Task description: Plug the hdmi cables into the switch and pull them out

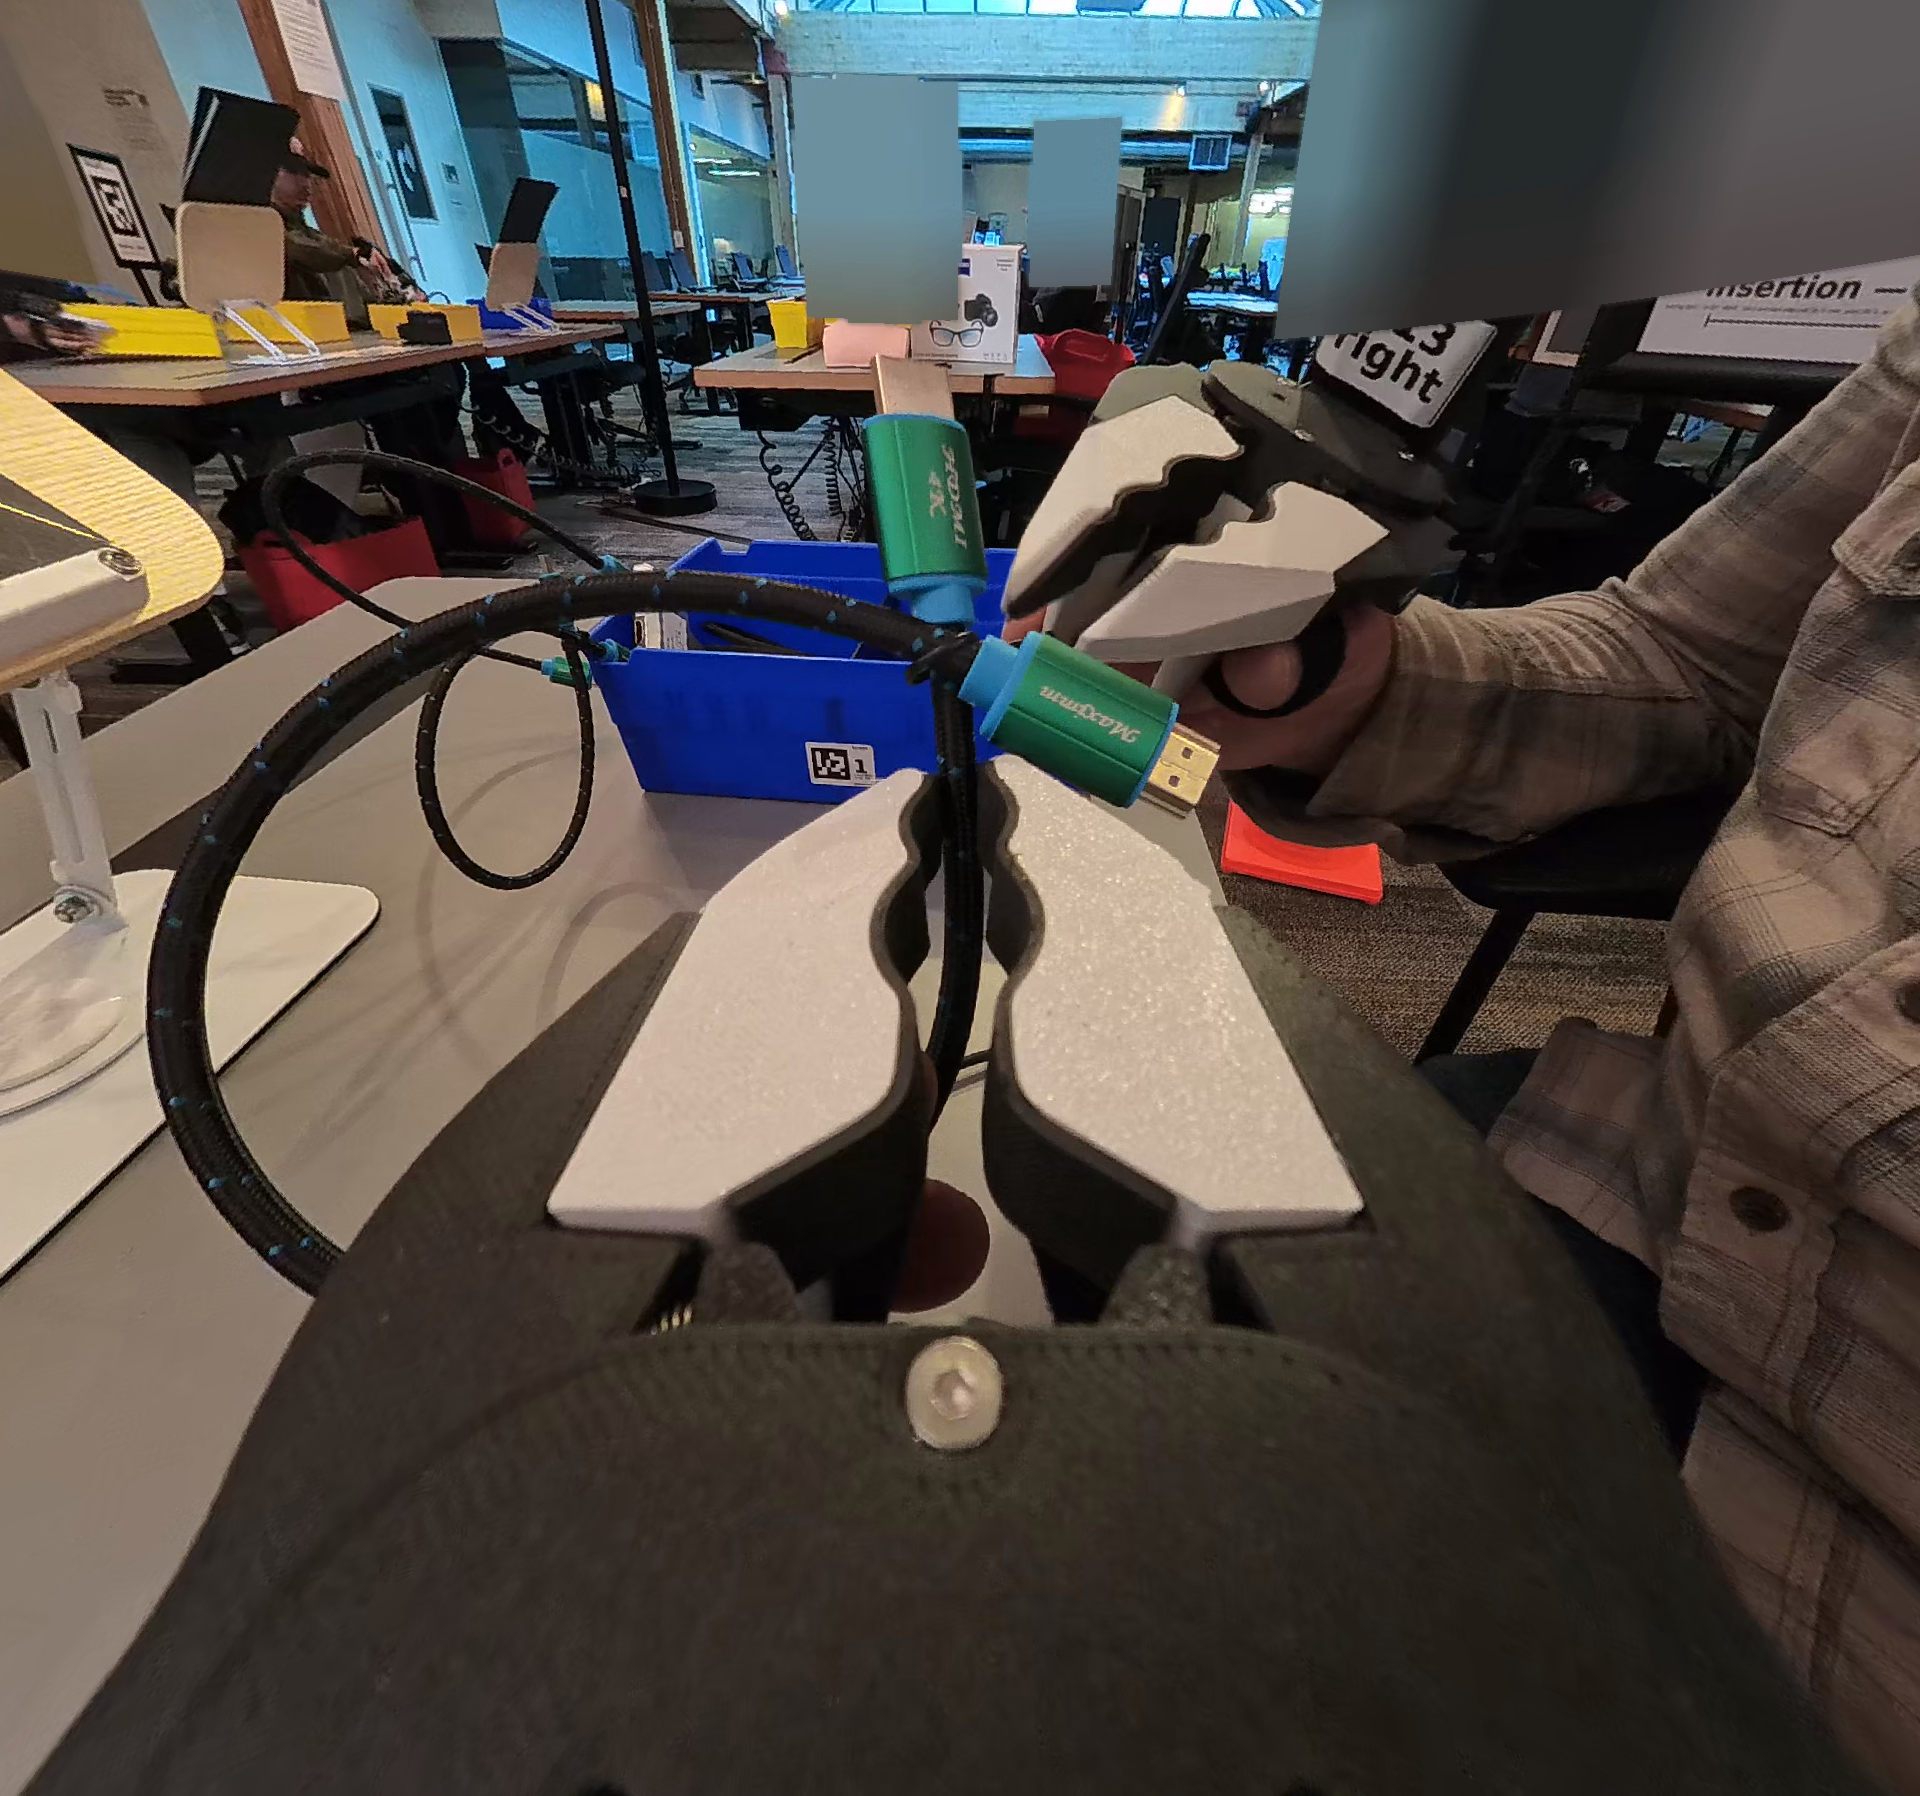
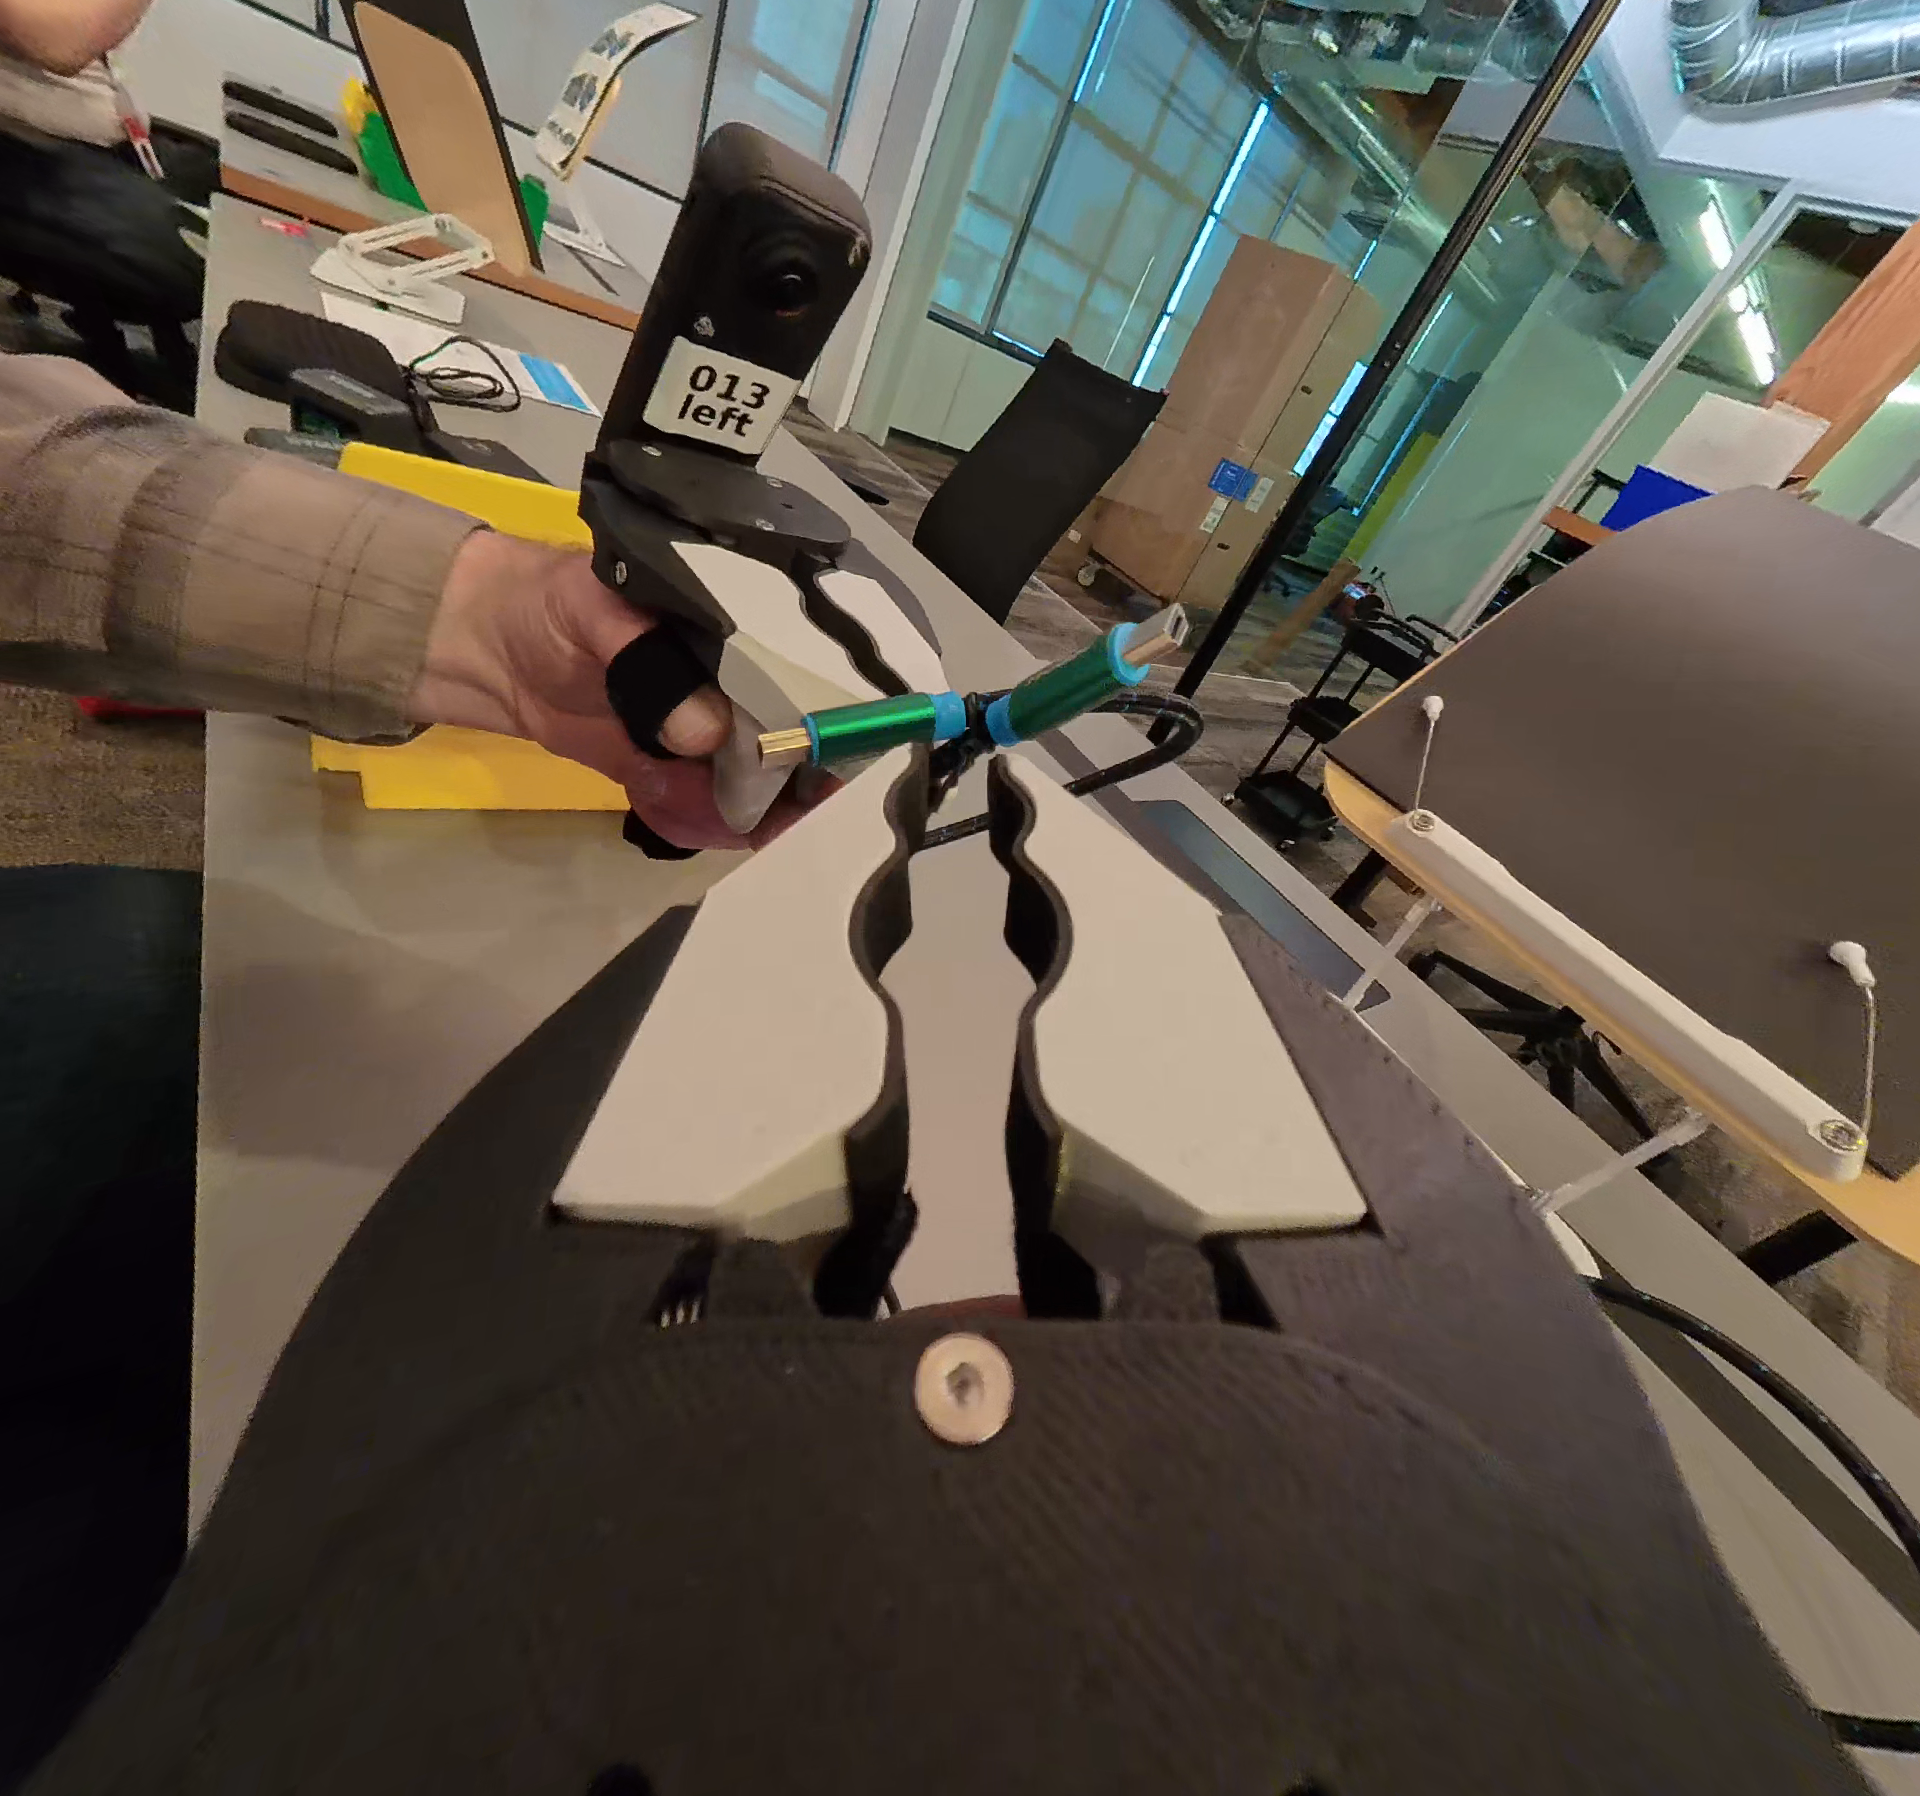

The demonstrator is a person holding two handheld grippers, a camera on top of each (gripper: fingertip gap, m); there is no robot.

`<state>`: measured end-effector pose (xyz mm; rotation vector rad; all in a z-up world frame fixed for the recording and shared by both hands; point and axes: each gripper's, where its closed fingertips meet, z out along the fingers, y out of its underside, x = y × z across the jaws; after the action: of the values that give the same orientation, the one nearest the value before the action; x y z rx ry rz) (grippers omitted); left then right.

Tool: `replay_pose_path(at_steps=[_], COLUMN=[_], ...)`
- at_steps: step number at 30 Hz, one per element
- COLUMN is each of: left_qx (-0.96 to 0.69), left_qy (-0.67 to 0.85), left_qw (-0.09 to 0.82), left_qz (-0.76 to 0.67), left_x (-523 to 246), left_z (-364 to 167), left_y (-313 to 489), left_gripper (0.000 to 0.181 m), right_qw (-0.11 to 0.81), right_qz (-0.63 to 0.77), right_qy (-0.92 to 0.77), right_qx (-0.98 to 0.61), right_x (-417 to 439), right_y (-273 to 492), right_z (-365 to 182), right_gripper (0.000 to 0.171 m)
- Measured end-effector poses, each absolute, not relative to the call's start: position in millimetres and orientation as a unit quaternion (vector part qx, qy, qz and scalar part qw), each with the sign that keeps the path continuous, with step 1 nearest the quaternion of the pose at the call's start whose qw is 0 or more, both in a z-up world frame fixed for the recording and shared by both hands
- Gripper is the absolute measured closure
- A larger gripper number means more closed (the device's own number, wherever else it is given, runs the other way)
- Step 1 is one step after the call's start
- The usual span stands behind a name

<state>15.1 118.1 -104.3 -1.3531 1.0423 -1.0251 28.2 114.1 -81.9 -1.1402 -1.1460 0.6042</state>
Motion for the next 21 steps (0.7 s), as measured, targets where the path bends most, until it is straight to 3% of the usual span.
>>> replay_pose_path(at_steps=[4, 21], left_qx=[-0.57, -0.578], left_qy=[0.439, 0.461], left_qw=[0.544, 0.542], left_qz=[-0.433, -0.399], left_x=[15.0, 15.8], left_z=[-103.9, -110.6], left_y=[118.0, 118.8], left_gripper=[0.175, 0.175], right_qw=[0.648, 0.625], right_qz=[0.257, 0.312], right_qy=[-0.508, -0.491], right_qx=[-0.506, -0.521], right_x=[27.2, 28.1], right_y=[115.4, 114.7], right_z=[-85.1, -84.0], right_gripper=[0.171, 0.171])
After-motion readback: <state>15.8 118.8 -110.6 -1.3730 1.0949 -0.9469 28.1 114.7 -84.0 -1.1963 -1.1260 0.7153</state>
